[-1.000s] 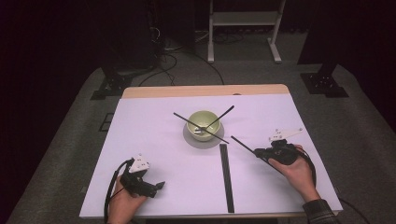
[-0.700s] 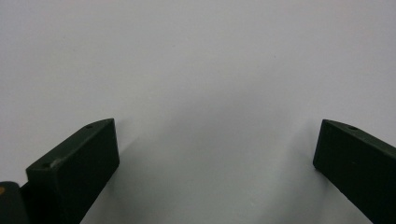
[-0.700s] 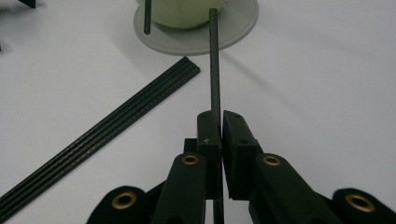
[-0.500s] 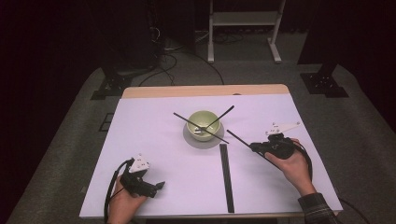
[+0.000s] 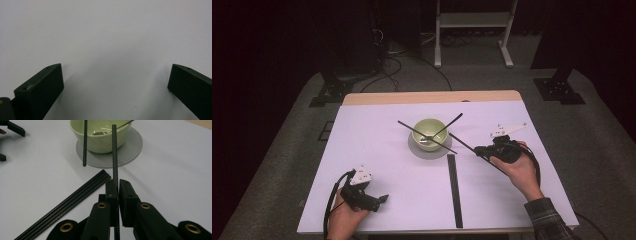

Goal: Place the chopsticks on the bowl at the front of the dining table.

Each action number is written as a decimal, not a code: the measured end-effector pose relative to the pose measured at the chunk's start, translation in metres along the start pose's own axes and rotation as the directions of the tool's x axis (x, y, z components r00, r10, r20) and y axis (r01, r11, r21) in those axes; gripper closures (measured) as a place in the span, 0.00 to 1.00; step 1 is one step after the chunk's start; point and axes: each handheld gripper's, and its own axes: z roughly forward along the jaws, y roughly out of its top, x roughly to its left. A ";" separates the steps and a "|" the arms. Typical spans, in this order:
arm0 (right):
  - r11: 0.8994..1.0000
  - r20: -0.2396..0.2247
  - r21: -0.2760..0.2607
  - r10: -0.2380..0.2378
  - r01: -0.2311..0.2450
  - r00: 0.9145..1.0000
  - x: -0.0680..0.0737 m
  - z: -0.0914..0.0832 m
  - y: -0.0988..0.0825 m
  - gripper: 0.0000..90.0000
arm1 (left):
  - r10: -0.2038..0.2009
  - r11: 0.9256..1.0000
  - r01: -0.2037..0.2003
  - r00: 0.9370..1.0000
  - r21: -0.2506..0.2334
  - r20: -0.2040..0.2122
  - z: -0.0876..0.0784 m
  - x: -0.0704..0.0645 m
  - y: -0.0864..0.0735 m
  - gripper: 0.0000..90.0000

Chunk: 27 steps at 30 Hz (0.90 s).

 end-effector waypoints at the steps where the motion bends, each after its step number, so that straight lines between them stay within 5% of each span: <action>1: 1.000 -0.001 0.000 0.002 -0.002 1.000 0.000 0.000 0.001 0.95 | 0.000 1.000 0.000 1.000 0.000 0.000 0.000 0.000 0.000 0.00; 27: 1.000 -0.013 0.009 -0.006 0.006 1.000 0.006 0.030 0.055 0.95 | 0.004 1.000 -0.004 1.000 -0.002 -0.002 0.000 0.000 0.000 0.00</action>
